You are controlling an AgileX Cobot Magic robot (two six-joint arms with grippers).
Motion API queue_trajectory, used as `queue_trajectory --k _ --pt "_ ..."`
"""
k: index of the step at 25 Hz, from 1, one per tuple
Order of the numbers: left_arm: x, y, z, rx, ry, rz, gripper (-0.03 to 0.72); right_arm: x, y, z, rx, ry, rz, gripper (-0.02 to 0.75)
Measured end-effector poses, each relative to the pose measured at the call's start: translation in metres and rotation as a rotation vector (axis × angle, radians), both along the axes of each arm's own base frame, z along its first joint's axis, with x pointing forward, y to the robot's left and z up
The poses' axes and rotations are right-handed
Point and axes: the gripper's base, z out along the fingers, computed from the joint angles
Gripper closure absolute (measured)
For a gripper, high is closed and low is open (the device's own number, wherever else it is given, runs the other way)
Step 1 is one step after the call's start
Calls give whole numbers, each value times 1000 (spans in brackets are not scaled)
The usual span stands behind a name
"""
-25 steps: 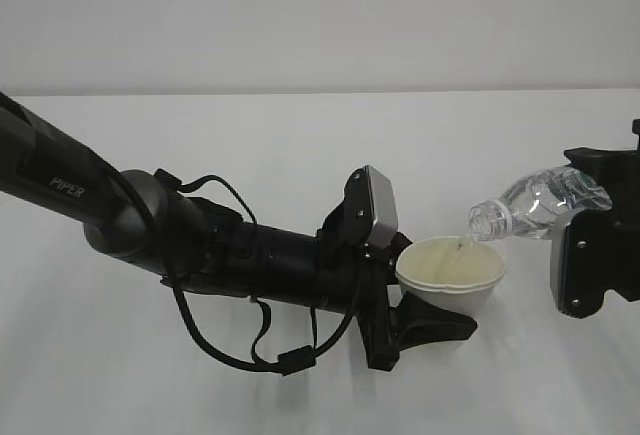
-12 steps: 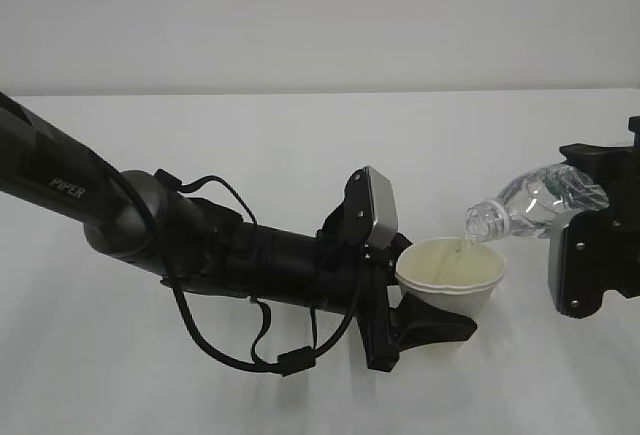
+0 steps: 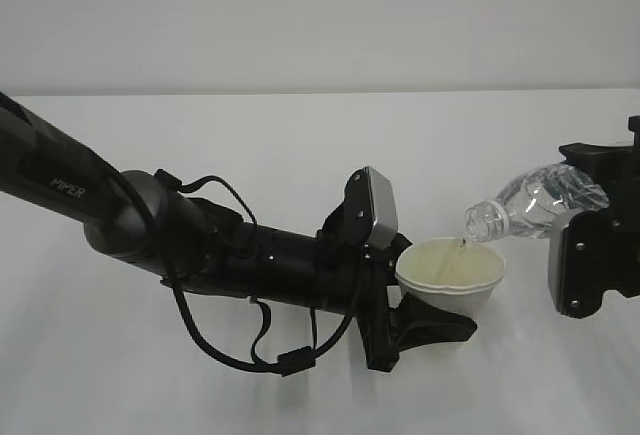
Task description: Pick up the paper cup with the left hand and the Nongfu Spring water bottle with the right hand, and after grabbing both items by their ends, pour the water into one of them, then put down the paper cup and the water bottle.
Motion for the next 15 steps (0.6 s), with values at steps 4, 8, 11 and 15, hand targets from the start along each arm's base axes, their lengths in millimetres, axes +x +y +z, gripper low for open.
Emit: queue_trajectory --k 4,8,11,15 --pt "0 0 0 0 0 0 253 0 0 0 0 0 0 351" --pt "0 0 0 0 0 0 253 0 0 0 0 -1 0 351" --pt "0 0 0 0 0 0 253 0 0 0 0 -2 0 351" --pt "0 0 0 0 0 0 253 0 0 0 0 -2 0 351"
